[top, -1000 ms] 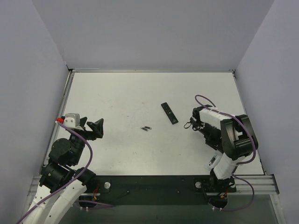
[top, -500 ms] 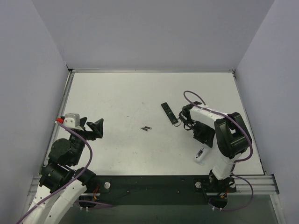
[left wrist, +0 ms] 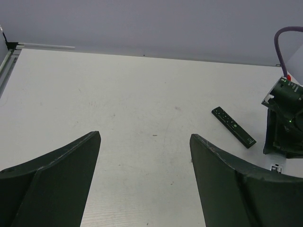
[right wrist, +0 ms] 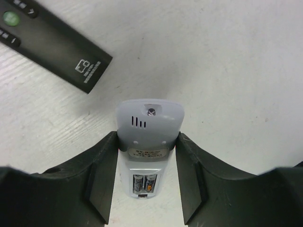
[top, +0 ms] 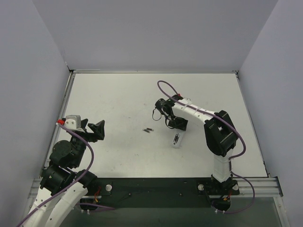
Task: Load the batteries into the remote control
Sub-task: Move the battery cover to the center of the board, then place the remote control at the center of the board.
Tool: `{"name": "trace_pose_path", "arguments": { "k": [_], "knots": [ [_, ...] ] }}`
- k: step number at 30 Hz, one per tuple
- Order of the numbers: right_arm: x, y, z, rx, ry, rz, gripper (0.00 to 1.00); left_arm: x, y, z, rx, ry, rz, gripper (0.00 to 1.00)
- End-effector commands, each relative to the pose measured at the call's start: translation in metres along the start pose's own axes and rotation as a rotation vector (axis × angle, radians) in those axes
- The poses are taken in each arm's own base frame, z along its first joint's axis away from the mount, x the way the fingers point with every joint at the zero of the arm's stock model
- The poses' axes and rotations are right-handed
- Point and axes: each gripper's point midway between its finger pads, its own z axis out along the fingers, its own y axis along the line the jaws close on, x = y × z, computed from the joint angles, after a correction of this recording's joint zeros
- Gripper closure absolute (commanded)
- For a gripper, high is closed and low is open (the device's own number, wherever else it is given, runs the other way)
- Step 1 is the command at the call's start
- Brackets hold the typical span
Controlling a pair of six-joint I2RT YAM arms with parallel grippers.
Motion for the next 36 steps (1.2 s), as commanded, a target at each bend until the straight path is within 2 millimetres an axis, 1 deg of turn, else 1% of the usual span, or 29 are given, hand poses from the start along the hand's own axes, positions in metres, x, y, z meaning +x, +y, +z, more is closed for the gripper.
{"name": "trace_pose_path", "arguments": {
  "k": [1,2,3,4,5,7,8,10,11,15,16,17,19,21,22,23,24,25,26,27,28,29,30,31,32,33,34,35,36],
  "knots": [
    [-0.023,-0.005,-0.030,-0.088,-0.074,-0.194,1.00,-0.006,-0.001,0.002,-0.001,-0.023,-0.014,0.13],
    [-0.029,0.003,-0.039,-0.155,-0.099,-0.209,1.00,-0.006,-0.003,0.002,0.009,-0.022,-0.014,0.13],
    [-0.028,0.005,-0.044,-0.197,-0.103,-0.302,1.00,-0.006,-0.004,0.003,0.016,-0.022,-0.015,0.13],
    [-0.026,0.009,-0.050,-0.236,-0.110,-0.334,1.00,-0.005,-0.006,0.004,0.024,-0.018,-0.017,0.13],
    [-0.025,0.021,-0.063,-0.339,-0.106,-0.343,1.00,-0.004,-0.010,0.005,0.045,-0.013,-0.022,0.13],
    [-0.015,0.026,-0.068,-0.428,-0.106,-0.455,1.00,-0.004,-0.013,0.007,0.057,-0.010,-0.030,0.13],
    [-0.011,0.041,-0.081,-0.541,-0.106,-0.491,1.00,-0.003,-0.017,0.008,0.076,-0.007,-0.037,0.13],
    [0.001,0.048,-0.082,-0.603,-0.103,-0.608,1.00,-0.002,-0.017,0.010,0.079,-0.006,-0.042,0.13],
    [0.011,0.055,-0.081,-0.629,-0.087,-0.661,1.00,-0.002,-0.019,0.011,0.091,-0.005,-0.045,0.13],
    [0.055,0.075,-0.083,-0.746,-0.008,-0.891,1.00,0.001,-0.020,0.016,0.102,-0.003,-0.060,0.13],
    [0.064,0.079,-0.080,-0.750,0.004,-0.935,1.00,0.003,-0.019,0.017,0.104,0.002,-0.061,0.13],
    [0.071,0.083,-0.081,-0.769,-0.004,-1.001,1.00,0.002,-0.019,0.018,0.103,-0.001,-0.063,0.13],
    [0.083,0.090,-0.079,-0.778,0.010,-1.059,1.00,0.003,-0.017,0.020,0.092,0.000,-0.064,0.13],
    [0.091,0.095,-0.083,-0.809,0.001,-1.118,1.00,0.005,-0.017,0.022,0.090,0.002,-0.080,0.13],
    [0.092,0.098,-0.090,-0.849,-0.016,-1.124,1.00,0.009,-0.019,0.023,0.096,0.016,-0.113,0.13],
    [0.097,0.096,-0.087,-0.858,-0.017,-1.139,1.00,0.016,-0.021,0.025,0.100,0.035,-0.134,0.13],
    [0.097,0.096,-0.091,-0.884,-0.041,-1.155,1.00,0.020,-0.023,0.026,0.108,0.045,-0.162,0.13],
    [0.093,0.100,-0.101,-0.932,-0.094,-1.143,1.00,0.027,-0.030,0.026,0.128,0.071,-0.229,0.13],
    [0.095,0.099,-0.106,-0.966,-0.103,-1.141,1.00,0.034,-0.032,0.027,0.132,0.089,-0.263,0.13],
    [0.101,0.093,-0.101,-0.981,-0.103,-1.165,1.00,0.045,-0.034,0.030,0.143,0.101,-0.300,0.13],
    [0.096,0.096,-0.112,-1.031,-0.163,-1.158,1.00,0.052,-0.041,0.029,0.169,0.123,-0.373,0.13],
    [0.098,0.097,-0.116,-1.062,-0.174,-1.155,1.00,0.056,-0.043,0.030,0.178,0.126,-0.409,0.13],
    [0.101,0.094,-0.114,-1.073,-0.175,-1.154,1.00,0.070,-0.047,0.031,0.204,0.143,-0.440,0.13],
    [0.096,0.098,-0.122,-1.103,-0.209,-1.120,1.00,0.075,-0.052,0.030,0.223,0.159,-0.498,0.13],
    [0.096,0.099,-0.123,-1.110,-0.213,-1.105,1.00,0.082,-0.053,0.031,0.228,0.169,-0.524,0.13],
    [0.096,0.100,-0.125,-1.125,-0.216,-1.101,1.00,0.082,-0.056,0.033,0.246,0.152,-0.550,0.13],
    [0.101,0.104,-0.126,-1.138,-0.215,-1.115,1.00,0.098,-0.055,0.034,0.231,0.188,-0.584,0.13],
    [0.105,0.105,-0.125,-1.137,-0.212,-1.130,1.00,0.103,-0.054,0.036,0.225,0.199,-0.591,0.13],
    [0.103,0.108,-0.120,-1.099,-0.230,-1.140,1.00,0.110,-0.053,0.038,0.212,0.220,-0.594,0.13]
  ]
}}
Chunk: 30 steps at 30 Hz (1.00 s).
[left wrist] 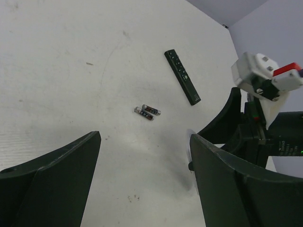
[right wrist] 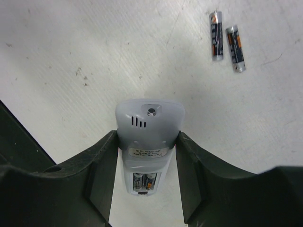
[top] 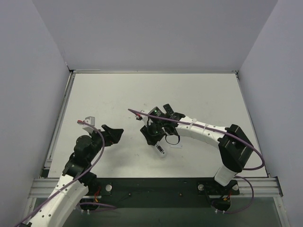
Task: Load the batteries into the remote control
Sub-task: Place the remote control at the center of the board.
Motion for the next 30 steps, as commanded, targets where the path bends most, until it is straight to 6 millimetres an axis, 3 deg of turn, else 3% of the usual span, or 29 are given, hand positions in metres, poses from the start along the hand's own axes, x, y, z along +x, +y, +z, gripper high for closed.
{"name": "trace_pose_path", "arguments": {
  "k": [1,3,7,9,12,15,16,19,23,26,27,28,29,30],
  "knots": [
    [-0.021,0.007,0.012,-0.001,-0.050,-0.075,1.00,-0.010,-0.023,0.008,0.091,-0.031,-0.135,0.13],
    [-0.021,0.012,0.021,0.003,-0.021,-0.117,0.99,-0.007,-0.018,0.007,0.054,-0.008,-0.122,0.13],
    [-0.011,0.012,0.044,0.032,0.083,-0.157,0.95,-0.026,-0.007,-0.008,-0.046,-0.062,-0.064,0.13],
    [-0.015,0.013,0.047,0.060,0.094,-0.204,0.93,-0.037,-0.008,-0.020,-0.061,-0.094,-0.044,0.13],
    [-0.009,0.011,0.052,0.078,0.141,-0.233,0.82,-0.046,-0.008,-0.030,-0.085,-0.107,-0.005,0.13],
    [-0.006,0.007,0.052,0.106,0.164,-0.240,0.63,-0.048,-0.009,-0.033,-0.098,-0.089,0.028,0.13],
    [-0.009,0.006,0.048,0.111,0.156,-0.243,0.52,-0.049,-0.008,-0.033,-0.102,-0.087,0.042,0.13],
    [-0.018,0.010,0.035,0.107,0.131,-0.237,0.34,-0.052,-0.012,-0.029,-0.091,-0.081,0.068,0.13],
    [-0.033,0.010,0.003,0.142,0.045,-0.162,0.21,-0.055,-0.024,-0.022,-0.052,-0.064,0.079,0.13],
    [-0.028,-0.009,-0.026,0.225,-0.015,-0.008,0.21,-0.050,-0.030,-0.015,-0.024,-0.027,0.079,0.13],
    [-0.030,-0.021,-0.044,0.291,-0.062,0.043,0.23,-0.045,-0.029,-0.010,-0.023,-0.003,0.078,0.13],
    [-0.013,-0.029,-0.046,0.316,-0.044,0.104,0.24,-0.041,-0.033,-0.008,-0.001,0.019,0.076,0.13],
    [-0.005,-0.045,-0.052,0.346,-0.058,0.230,0.25,-0.040,-0.036,-0.006,0.017,0.025,0.075,0.13],
    [0.000,-0.049,-0.065,0.350,-0.087,0.299,0.28,-0.034,-0.038,-0.003,0.030,0.056,0.068,0.13]
  ]
}}
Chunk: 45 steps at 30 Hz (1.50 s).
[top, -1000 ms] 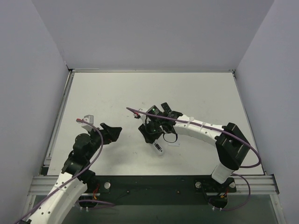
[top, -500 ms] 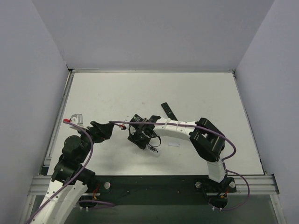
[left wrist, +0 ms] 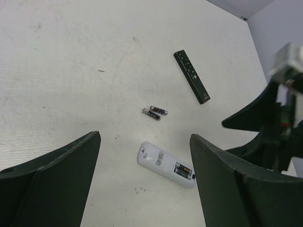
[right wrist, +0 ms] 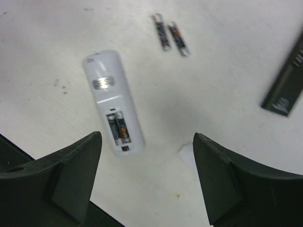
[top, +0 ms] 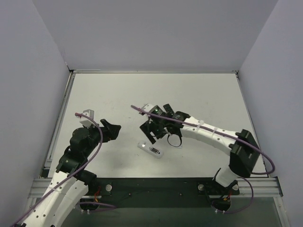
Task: Load the batteries into the remote control
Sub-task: Place the remote control at the center of the board, then pick up the battery cover at the center of the board.
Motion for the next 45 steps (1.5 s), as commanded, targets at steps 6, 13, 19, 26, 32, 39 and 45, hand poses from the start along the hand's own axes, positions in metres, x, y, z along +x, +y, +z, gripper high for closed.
{"name": "trace_pose_path", "arguments": {
  "k": [6,13,19,26,32,39,45],
  "knots": [
    [0.106,-0.087,-0.042,0.293,0.086,0.634,0.43,0.003,-0.043,0.015,0.185,0.077,-0.015,0.13],
    [0.151,-0.087,-0.031,0.315,0.186,0.751,0.60,0.022,-0.062,0.028,0.236,0.142,-0.015,0.13],
    [0.157,-0.087,-0.015,0.293,0.210,0.772,0.72,0.044,-0.082,0.035,0.256,0.196,0.026,0.12],
    [0.160,-0.087,0.001,0.280,0.243,0.791,0.73,0.060,-0.101,0.041,0.288,0.235,0.042,0.13],
    [0.172,-0.089,0.009,0.293,0.281,0.801,0.74,0.071,-0.106,0.044,0.297,0.263,0.042,0.13],
    [0.177,-0.087,0.015,0.285,0.295,0.804,0.82,0.078,-0.112,0.046,0.307,0.285,0.047,0.13],
    [0.174,-0.088,0.014,0.280,0.277,0.793,0.96,0.084,-0.117,0.049,0.318,0.304,0.046,0.13]
  ]
}}
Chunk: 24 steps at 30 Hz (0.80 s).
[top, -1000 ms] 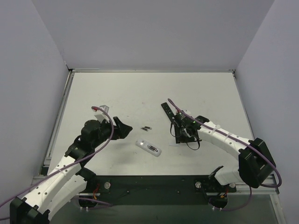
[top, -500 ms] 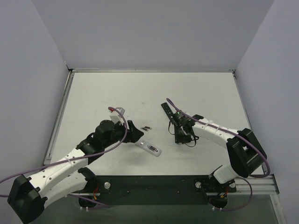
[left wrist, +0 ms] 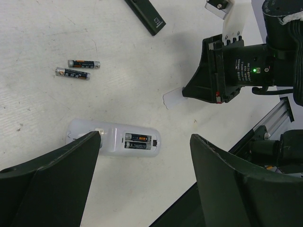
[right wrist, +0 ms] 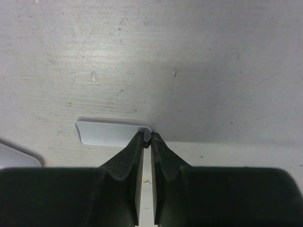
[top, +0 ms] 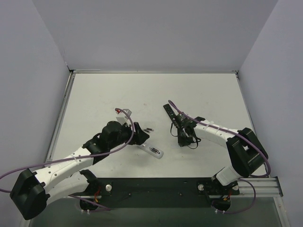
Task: Load the batteries into the remote control
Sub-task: Pick up the battery cover at the center of the board, then adjust the battery cover.
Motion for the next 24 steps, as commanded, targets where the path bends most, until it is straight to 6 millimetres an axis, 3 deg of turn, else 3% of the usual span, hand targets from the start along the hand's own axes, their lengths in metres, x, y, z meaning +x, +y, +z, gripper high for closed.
{"name": "trace_pose_path", "arguments": {
  "k": [1,9,16,21,24],
  "knots": [
    [0.005,-0.007,0.001,0.017,0.008,-0.007,0.99,-0.027,-0.030,0.004,0.084,-0.070,-0.006,0.13],
    [-0.022,0.002,-0.033,-0.074,-0.156,-0.055,1.00,-0.027,-0.048,0.015,0.151,-0.055,-0.015,0.13],
    [-0.050,0.027,-0.089,-0.219,-0.397,-0.142,1.00,-0.024,-0.079,0.031,0.259,-0.009,-0.002,0.13],
    [-0.048,0.050,-0.115,-0.290,-0.497,-0.249,1.00,-0.024,-0.102,0.041,0.321,0.025,0.018,0.14],
    [-0.049,0.055,-0.122,-0.308,-0.540,-0.269,1.00,-0.020,-0.112,0.043,0.356,0.056,0.028,0.22]
  ]
}}
